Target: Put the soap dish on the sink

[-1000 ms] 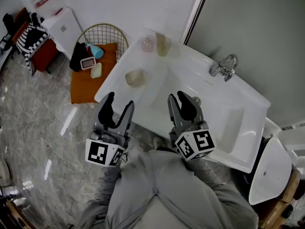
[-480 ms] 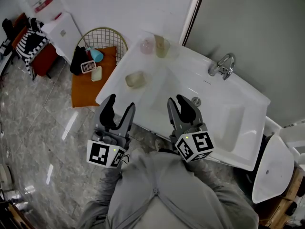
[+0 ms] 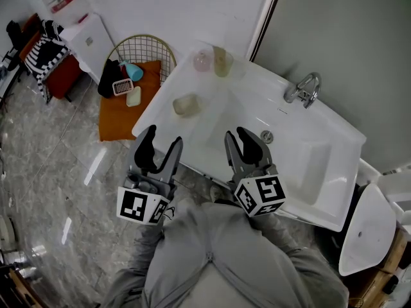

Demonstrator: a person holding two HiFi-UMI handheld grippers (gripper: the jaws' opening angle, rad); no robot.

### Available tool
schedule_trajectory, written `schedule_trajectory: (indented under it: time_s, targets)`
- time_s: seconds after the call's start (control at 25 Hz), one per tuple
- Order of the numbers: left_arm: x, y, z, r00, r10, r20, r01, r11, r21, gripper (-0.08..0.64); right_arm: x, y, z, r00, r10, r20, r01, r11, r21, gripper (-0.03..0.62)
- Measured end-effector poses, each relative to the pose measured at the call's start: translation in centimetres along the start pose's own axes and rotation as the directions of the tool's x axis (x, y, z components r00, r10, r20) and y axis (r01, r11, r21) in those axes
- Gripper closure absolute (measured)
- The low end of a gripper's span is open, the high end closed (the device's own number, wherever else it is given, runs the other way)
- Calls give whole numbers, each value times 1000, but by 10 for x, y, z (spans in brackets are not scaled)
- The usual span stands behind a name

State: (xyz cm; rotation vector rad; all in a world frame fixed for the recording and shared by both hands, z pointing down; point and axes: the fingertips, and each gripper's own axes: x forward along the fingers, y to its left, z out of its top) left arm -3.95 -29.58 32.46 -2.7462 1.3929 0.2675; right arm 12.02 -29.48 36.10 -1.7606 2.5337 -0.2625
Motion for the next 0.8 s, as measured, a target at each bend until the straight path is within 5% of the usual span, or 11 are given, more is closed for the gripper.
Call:
schedule_trajectory:
  time_s: [0.8]
  targets:
    - [4, 8, -1, 1000, 2, 2, -2, 1000, -6, 278, 9, 0, 3, 1000, -2, 5, 2, 1000, 7, 485]
